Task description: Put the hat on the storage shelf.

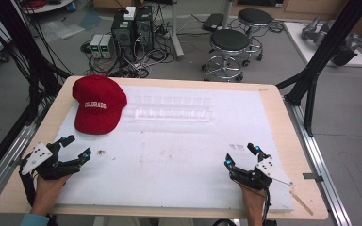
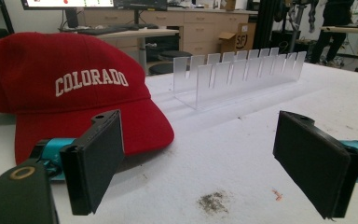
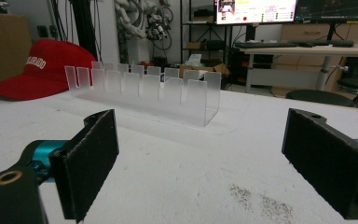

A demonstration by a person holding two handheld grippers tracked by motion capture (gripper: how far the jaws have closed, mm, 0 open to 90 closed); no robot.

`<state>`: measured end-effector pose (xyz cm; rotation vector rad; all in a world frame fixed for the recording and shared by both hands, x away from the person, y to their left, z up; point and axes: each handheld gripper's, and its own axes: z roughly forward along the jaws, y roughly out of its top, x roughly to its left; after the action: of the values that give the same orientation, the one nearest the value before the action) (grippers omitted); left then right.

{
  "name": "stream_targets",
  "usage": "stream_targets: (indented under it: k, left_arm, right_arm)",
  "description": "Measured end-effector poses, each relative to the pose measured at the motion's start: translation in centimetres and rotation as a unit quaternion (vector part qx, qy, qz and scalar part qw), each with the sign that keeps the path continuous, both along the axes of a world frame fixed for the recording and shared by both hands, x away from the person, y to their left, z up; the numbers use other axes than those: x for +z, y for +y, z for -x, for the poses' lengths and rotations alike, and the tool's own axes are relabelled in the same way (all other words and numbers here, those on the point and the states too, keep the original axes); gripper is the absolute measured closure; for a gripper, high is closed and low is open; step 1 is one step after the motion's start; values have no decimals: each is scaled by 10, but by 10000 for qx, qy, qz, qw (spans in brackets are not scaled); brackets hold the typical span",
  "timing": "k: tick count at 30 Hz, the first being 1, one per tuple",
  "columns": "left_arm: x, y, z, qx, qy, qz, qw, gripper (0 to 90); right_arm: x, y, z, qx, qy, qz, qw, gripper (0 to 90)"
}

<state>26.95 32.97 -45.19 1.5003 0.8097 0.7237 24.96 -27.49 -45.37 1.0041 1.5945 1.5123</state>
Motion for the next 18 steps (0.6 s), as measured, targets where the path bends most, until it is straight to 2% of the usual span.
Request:
stream_targets:
  k: [11, 18]
  left_arm:
    - [0, -2, 1, 111, -56, -78, 9999, 164]
    - [0, -1, 1, 161, -7, 22, 9999, 164]
  right_arm:
    - [0, 0, 0, 13, 36, -23, 10000, 98]
    - [0, 0, 0, 4, 62, -24, 10000, 98]
